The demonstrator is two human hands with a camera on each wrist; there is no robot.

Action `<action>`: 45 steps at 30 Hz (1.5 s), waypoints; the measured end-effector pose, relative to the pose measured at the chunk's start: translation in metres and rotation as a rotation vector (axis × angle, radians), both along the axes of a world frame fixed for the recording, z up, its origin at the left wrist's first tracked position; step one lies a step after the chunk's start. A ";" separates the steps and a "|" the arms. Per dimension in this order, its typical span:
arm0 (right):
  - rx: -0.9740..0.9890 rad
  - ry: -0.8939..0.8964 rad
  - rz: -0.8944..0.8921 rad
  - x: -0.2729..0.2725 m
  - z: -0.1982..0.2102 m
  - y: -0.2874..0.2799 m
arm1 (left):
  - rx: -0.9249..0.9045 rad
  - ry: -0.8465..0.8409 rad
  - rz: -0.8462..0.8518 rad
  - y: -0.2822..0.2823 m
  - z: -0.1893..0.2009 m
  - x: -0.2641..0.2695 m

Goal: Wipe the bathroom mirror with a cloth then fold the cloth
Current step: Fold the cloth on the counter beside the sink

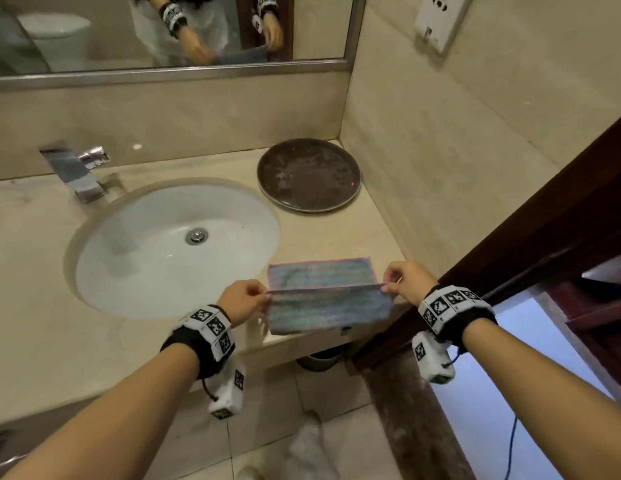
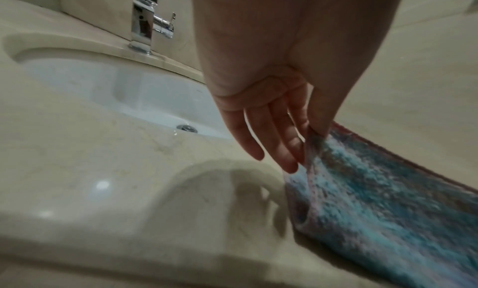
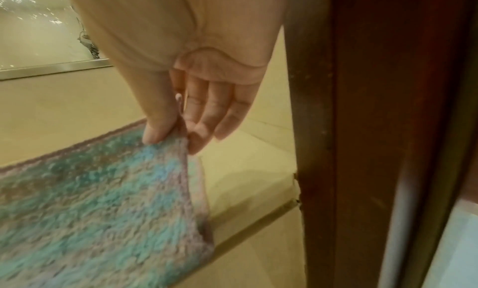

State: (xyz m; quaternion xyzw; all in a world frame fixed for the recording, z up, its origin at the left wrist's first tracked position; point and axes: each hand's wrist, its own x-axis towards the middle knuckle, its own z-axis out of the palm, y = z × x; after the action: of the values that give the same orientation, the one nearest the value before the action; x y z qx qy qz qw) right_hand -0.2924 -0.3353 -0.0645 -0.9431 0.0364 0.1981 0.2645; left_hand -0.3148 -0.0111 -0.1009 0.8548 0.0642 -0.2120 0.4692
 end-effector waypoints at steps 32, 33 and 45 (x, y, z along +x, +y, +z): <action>0.028 -0.072 -0.213 0.037 -0.048 -0.016 | 0.328 -0.221 -0.670 -0.153 0.011 0.042; 0.030 -0.082 -0.217 0.041 -0.046 -0.014 | 0.339 -0.236 -0.695 -0.162 0.010 0.038; 0.011 -0.071 -0.077 0.072 -0.059 0.007 | 0.422 -0.413 -0.618 -0.195 -0.026 0.014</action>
State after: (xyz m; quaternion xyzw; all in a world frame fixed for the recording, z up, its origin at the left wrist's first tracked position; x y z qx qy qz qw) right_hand -0.2200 -0.3285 -0.1233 -0.9460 0.0621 0.1541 0.2782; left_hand -0.3013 -0.2057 -0.1268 0.9357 -0.2483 -0.1492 0.2015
